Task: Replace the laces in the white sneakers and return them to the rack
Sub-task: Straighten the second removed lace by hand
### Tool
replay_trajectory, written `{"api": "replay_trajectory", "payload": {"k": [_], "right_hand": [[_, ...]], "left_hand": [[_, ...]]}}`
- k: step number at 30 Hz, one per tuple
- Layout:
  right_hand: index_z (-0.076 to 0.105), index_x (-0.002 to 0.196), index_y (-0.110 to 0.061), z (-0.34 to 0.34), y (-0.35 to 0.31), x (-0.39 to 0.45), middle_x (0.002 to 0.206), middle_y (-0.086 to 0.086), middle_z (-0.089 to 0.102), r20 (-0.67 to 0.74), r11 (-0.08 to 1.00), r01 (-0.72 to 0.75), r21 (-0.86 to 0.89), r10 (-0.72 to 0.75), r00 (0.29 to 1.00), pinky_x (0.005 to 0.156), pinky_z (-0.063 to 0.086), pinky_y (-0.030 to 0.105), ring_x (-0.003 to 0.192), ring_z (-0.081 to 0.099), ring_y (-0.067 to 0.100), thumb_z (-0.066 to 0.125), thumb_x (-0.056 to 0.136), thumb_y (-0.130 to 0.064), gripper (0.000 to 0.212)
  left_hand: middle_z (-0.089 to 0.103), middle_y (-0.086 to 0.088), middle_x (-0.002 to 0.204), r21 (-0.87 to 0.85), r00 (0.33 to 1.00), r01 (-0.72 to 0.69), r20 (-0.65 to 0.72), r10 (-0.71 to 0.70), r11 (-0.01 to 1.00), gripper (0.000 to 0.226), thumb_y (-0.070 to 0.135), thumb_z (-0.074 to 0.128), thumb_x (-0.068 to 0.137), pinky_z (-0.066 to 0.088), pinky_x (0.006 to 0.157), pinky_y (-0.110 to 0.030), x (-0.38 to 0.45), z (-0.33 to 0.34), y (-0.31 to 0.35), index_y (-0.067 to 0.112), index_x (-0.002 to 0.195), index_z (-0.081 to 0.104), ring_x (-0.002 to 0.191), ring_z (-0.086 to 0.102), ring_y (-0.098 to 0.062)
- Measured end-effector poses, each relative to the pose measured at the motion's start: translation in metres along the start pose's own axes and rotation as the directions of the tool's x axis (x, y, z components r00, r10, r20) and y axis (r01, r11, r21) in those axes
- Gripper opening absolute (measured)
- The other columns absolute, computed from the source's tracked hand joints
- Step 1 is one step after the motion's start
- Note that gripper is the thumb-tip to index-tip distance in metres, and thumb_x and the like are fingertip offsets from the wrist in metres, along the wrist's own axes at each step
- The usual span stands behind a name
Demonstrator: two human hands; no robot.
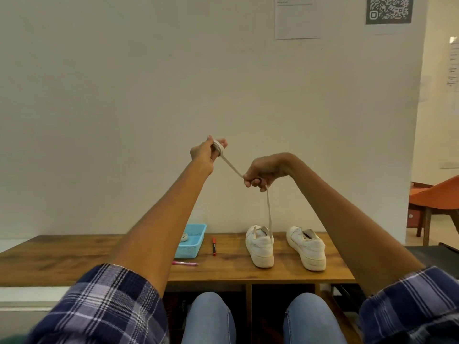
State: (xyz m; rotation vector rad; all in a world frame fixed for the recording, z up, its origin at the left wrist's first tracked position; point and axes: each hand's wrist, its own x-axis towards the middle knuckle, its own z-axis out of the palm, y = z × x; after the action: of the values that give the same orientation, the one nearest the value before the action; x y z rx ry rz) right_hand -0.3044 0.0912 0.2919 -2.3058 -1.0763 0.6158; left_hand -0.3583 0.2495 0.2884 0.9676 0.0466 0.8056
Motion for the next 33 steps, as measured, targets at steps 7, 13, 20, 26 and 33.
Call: {"api": "replay_trajectory", "payload": {"k": [7,13,20,26,33], "right_hand": [[0.054,0.077,-0.009,0.011,-0.009,0.000,0.051,-0.005,0.046,-0.016,0.936,0.269,0.229,-0.272,0.962,0.068,0.047,0.025,0.045,0.045,0.006,0.033,0.100,-0.011,0.031],[0.053,0.075,-0.013,-0.008,-0.020,-0.005,0.050,-0.007,0.043,-0.356,0.862,0.367,0.349,-0.240,0.903,0.055,0.046,0.023,0.044,0.037,0.010,0.040,0.101,-0.019,0.030],[0.052,0.070,-0.012,-0.014,-0.017,0.003,0.041,-0.008,0.042,-0.544,0.769,0.356,0.531,-0.013,0.839,0.051,0.040,0.022,0.032,0.032,0.006,0.041,0.099,-0.016,0.031],[0.054,0.069,-0.013,-0.015,-0.013,0.001,0.045,-0.007,0.042,-0.611,0.752,0.370,0.546,0.055,0.790,0.044,0.039,0.017,0.032,0.031,0.005,0.044,0.096,-0.015,0.029],[0.055,0.069,-0.010,-0.024,-0.008,-0.007,0.043,-0.007,0.041,-0.603,0.707,0.393,0.588,0.060,0.795,0.044,0.034,0.018,0.031,0.028,0.005,0.045,0.096,-0.015,0.029]], "left_hand": [[0.070,-0.008,0.077,0.509,0.980,-0.177,0.015,0.197,0.842,0.036,0.021,0.052,0.096,0.056,0.079,-0.028,0.014,-0.012,-0.014,0.003,0.068,0.066,0.071,0.069,-0.018],[0.069,-0.009,0.075,0.625,0.932,-0.301,0.354,0.082,0.720,0.032,0.019,0.053,0.096,0.058,0.072,-0.030,-0.002,-0.023,-0.025,-0.008,0.086,0.068,0.056,0.068,-0.011],[0.070,-0.010,0.076,0.564,0.881,-0.256,0.470,-0.050,0.785,0.035,0.017,0.049,0.098,0.058,0.069,-0.024,-0.015,-0.005,-0.028,-0.014,0.100,0.065,0.064,0.070,-0.017],[0.071,-0.008,0.070,0.558,0.841,-0.260,0.531,-0.099,0.788,0.039,0.024,0.047,0.099,0.057,0.068,-0.025,-0.023,0.013,-0.025,-0.007,0.089,0.067,0.065,0.070,-0.019],[0.070,-0.004,0.067,0.616,0.890,-0.289,0.455,-0.031,0.733,0.042,0.026,0.047,0.098,0.057,0.072,-0.026,-0.019,0.009,-0.027,-0.009,0.088,0.068,0.060,0.069,-0.016]]}}
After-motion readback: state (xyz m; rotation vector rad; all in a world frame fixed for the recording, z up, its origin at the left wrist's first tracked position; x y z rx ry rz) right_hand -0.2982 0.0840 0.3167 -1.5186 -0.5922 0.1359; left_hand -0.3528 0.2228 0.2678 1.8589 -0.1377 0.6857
